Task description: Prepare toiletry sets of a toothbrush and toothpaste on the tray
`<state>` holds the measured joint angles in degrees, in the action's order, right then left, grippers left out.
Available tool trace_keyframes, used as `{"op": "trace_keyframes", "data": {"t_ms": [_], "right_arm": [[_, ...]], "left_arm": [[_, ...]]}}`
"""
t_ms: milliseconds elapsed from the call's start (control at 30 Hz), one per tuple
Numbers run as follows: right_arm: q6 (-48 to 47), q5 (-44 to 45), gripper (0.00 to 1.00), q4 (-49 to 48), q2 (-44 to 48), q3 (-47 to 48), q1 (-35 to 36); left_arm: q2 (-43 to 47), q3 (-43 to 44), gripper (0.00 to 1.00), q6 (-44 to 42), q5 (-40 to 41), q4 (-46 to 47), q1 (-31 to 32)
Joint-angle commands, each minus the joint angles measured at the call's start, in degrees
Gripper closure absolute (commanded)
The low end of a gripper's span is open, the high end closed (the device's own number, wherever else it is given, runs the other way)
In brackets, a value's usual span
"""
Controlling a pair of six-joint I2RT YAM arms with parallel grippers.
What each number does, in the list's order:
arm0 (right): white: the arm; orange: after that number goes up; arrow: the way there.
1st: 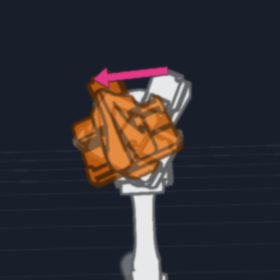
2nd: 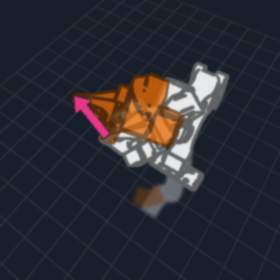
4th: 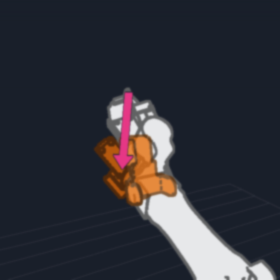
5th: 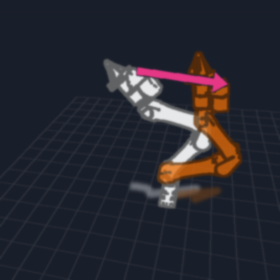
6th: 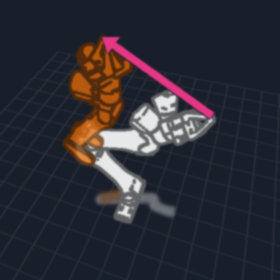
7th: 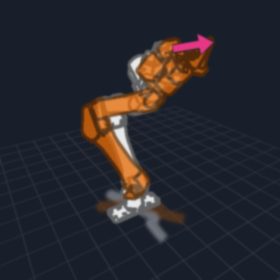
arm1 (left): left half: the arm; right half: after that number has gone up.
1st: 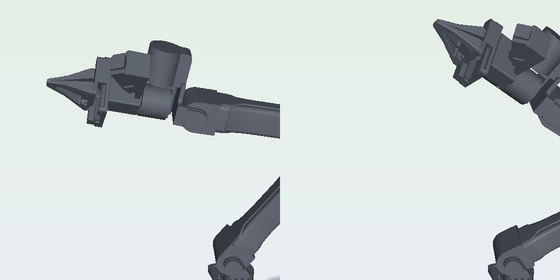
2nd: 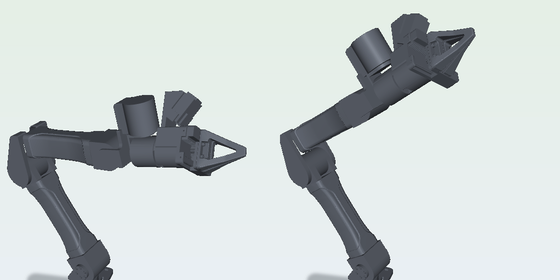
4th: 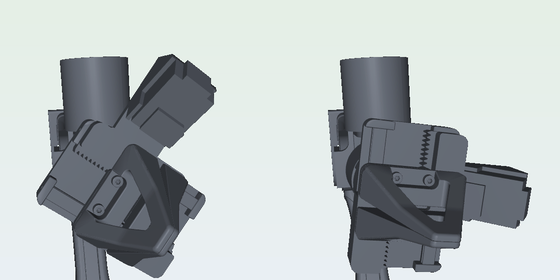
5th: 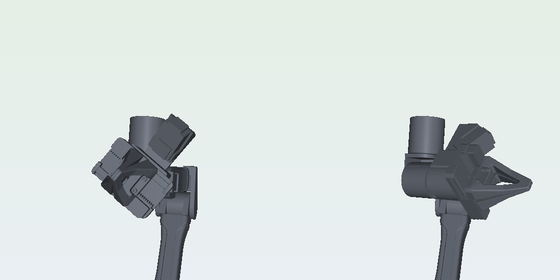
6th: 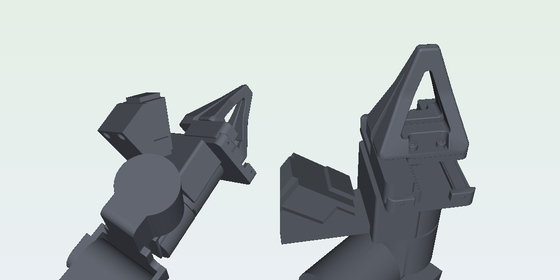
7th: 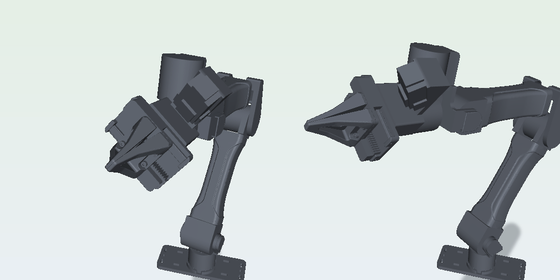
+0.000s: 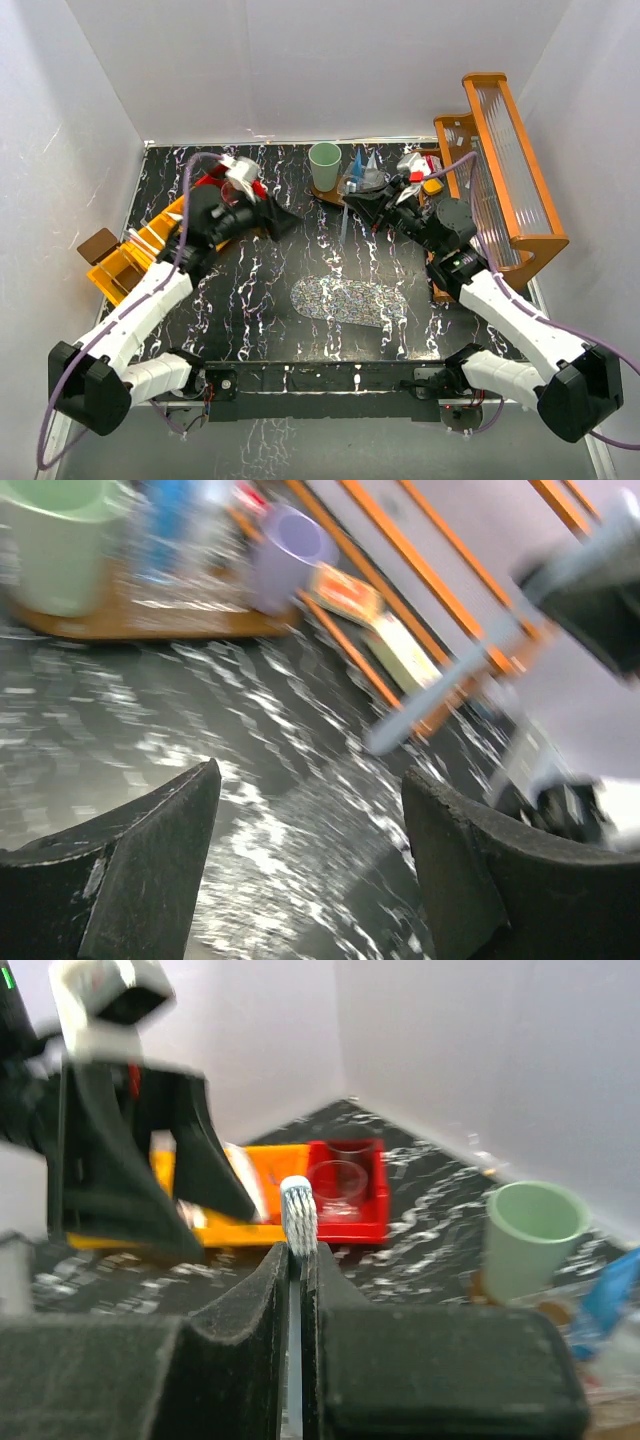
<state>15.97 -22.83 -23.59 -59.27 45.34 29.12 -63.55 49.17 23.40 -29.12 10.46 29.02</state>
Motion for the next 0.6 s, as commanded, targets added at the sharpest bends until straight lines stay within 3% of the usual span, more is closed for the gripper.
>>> {"op": "trace_keyframes", "data": {"t_ms": [0, 67, 200, 400, 567], "right_arm": [[-28.59, -0.76, 1.00, -2.25, -3.71, 3.83, -0.54], [-36.11, -4.06, 1.00, -4.16, -7.15, 5.58, -0.99], [-40.33, -10.26, 1.00, -9.09, -15.62, 10.27, -4.68], [-41.92, -23.20, 1.00, -12.59, -25.55, 16.86, -10.29], [-43.19, -25.58, 1.00, -13.09, -30.35, 20.12, -10.37]], "left_arm": [[1.14, 6.58, 0.27, -1.02, 5.10, -7.58, -12.77], [-0.02, 11.65, 0.25, -7.20, 13.09, -14.19, -11.92], [0.53, 13.66, 0.23, -14.43, 20.29, -13.20, -9.97], [2.38, 11.13, 0.20, -21.92, 27.23, -12.62, -6.86], [3.84, 6.54, 0.20, -21.79, 27.93, -9.02, -6.73]]}}
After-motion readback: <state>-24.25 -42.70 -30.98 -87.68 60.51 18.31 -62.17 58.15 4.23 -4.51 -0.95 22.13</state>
